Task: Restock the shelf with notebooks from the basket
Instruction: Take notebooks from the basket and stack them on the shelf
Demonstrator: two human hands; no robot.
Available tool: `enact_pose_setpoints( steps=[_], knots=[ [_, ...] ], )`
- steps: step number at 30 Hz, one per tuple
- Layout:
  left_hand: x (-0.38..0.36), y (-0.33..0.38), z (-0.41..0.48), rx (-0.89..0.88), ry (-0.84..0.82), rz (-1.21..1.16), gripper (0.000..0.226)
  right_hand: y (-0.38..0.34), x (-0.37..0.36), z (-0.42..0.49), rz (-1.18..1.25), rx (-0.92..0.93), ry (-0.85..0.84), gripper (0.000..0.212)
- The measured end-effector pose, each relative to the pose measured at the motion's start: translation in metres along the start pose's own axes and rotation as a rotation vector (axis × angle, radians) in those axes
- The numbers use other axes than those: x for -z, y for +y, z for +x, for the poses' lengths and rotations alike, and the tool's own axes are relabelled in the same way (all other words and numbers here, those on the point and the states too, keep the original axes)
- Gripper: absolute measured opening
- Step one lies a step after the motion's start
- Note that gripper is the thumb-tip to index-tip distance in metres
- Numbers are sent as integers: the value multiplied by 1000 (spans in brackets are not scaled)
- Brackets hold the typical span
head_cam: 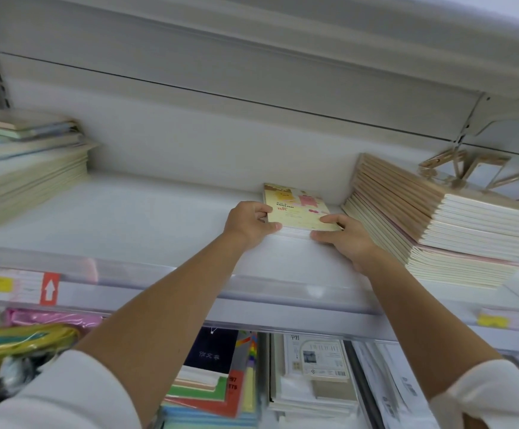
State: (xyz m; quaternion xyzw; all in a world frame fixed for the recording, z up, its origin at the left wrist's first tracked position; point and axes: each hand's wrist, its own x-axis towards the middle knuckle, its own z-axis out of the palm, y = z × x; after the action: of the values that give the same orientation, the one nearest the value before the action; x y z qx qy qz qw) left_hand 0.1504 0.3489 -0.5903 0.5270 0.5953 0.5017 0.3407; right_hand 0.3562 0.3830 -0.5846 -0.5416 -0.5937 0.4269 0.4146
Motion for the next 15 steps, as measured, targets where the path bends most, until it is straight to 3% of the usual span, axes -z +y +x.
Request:
enact_pose_setpoints(
  steps=[5, 10, 12, 15],
  knots=[
    [2, 4, -4, 36, -52, -2, 77, -3, 0, -3, 15, -14, 18, 43],
    [8, 18, -12, 102, -156, 109, 93, -16, -1, -15, -85, 1, 18, 50],
    [14, 25, -19, 117, -123, 156, 86, -26, -2, -22, -177, 73, 34, 54],
    [34, 34, -34, 93, 5, 199, 44, -43, -13, -38, -348, 263, 133, 38]
  ],
)
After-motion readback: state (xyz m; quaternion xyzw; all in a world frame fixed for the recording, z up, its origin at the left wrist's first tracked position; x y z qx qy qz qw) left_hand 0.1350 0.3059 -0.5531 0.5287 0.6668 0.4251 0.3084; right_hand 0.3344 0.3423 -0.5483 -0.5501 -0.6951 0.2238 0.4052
